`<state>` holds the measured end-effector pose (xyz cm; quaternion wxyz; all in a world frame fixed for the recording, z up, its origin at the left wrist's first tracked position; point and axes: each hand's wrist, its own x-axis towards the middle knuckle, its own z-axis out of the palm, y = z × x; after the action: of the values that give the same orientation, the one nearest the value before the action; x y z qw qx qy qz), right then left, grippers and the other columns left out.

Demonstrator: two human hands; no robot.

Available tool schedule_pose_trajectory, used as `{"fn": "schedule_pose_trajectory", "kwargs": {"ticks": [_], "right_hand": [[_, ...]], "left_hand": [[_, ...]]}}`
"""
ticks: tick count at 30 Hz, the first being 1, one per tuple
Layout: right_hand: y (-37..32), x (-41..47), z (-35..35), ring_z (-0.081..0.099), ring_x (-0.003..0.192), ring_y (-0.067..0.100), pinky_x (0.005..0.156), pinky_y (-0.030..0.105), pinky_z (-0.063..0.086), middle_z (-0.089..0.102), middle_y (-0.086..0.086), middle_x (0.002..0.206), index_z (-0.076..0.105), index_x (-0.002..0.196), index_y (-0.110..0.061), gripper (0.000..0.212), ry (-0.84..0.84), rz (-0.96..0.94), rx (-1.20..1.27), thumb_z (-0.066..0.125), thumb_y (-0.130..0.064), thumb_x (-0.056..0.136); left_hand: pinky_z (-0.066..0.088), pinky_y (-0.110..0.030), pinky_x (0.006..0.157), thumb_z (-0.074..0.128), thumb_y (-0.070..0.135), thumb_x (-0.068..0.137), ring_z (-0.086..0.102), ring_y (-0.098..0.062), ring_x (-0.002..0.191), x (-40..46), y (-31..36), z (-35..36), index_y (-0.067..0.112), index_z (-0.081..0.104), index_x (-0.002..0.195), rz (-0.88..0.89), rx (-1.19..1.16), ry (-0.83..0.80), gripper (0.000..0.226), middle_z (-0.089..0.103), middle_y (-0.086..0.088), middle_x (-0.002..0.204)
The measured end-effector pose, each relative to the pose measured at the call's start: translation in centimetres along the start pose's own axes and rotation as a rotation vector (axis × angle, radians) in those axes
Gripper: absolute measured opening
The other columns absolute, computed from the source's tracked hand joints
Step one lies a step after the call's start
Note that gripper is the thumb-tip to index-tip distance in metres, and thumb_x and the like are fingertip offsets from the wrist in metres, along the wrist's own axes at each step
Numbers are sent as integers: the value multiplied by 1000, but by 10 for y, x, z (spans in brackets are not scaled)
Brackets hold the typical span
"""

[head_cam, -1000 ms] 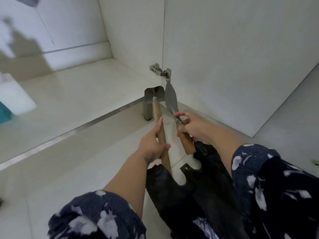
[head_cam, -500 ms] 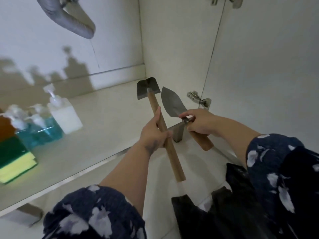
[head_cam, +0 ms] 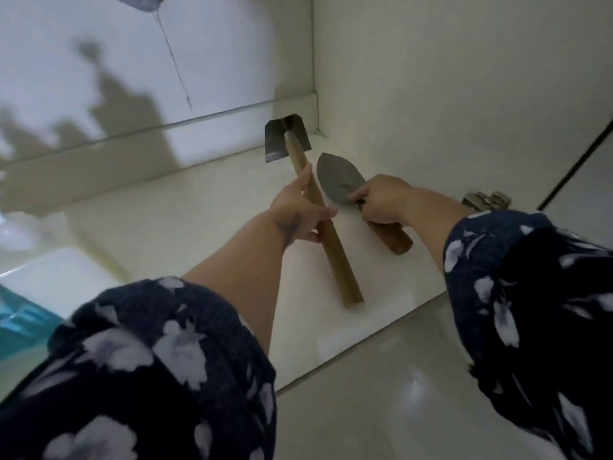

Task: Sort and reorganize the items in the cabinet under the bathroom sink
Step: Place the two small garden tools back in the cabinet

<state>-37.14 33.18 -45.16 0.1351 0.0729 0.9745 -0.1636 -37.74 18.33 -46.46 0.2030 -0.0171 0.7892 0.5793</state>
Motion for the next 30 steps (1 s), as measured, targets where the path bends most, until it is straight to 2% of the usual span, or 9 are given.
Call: {"fn": "schedule_pose_trajectory", "kwargs": {"ticks": [3, 7, 14, 18, 21, 24, 28, 30], "right_hand": [[1, 35, -4, 48, 125, 32, 101, 34, 43, 43, 14, 144, 42, 143, -13, 48, -16, 30, -64, 43, -10, 95], [8, 70, -3, 51, 121, 31, 103, 36, 44, 49, 13, 139, 49, 137, -12, 46, 21, 45, -48, 44, -12, 92], [10, 77, -1, 51, 123, 29, 102, 32, 43, 50, 11, 140, 48, 139, -11, 47, 41, 79, 19, 51, -15, 92], [11, 56, -7, 52, 122, 29, 100, 32, 45, 50, 11, 139, 49, 137, -13, 48, 71, 42, -3, 56, -19, 90], [13, 31, -12, 55, 117, 29, 95, 32, 47, 53, 11, 135, 51, 134, -13, 44, 61, 52, -49, 53, -20, 91], [12, -9, -19, 59, 109, 28, 86, 29, 48, 58, 11, 125, 56, 128, -10, 39, -40, 36, -146, 54, -22, 91], [13, -87, -30, 61, 108, 27, 97, 37, 50, 62, 11, 122, 49, 133, -6, 54, -309, 66, -197, 63, -35, 89], [14, -133, -34, 62, 108, 26, 92, 39, 52, 62, 10, 122, 47, 135, -7, 58, -380, 74, -210, 63, -37, 89]], "left_hand": [[59, -43, 72, 67, 3, 85, 65, -28, 104, 26, 5, -4, 44, 12, 149, -52, 13, -23, 94, 38, -10, 148], [60, -46, 75, 67, 6, 86, 68, -27, 97, 50, 12, -4, 45, 11, 149, -74, 54, -29, 93, 44, -11, 143], [58, -46, 82, 63, 10, 90, 62, -28, 110, 49, 18, -2, 41, 7, 150, -66, 119, 4, 88, 42, -10, 146], [56, -38, 80, 56, 29, 95, 54, -28, 119, 27, 19, 1, 32, 8, 152, 6, 381, 60, 74, 41, -8, 147], [49, -35, 94, 50, 29, 98, 52, -28, 122, -3, 27, 1, 13, 29, 147, 64, 659, 71, 56, 48, -11, 140], [43, -28, 95, 46, 25, 100, 51, -25, 122, -46, 39, 2, 8, 46, 137, 76, 869, 37, 41, 51, -11, 136], [41, -29, 91, 51, 31, 98, 48, -26, 126, -122, 46, 9, 10, 49, 136, -18, 1011, -180, 44, 47, -8, 140], [42, -31, 92, 53, 38, 95, 47, -26, 127, -163, 43, 15, 12, 49, 136, -28, 1078, -233, 48, 45, -7, 141]]}}
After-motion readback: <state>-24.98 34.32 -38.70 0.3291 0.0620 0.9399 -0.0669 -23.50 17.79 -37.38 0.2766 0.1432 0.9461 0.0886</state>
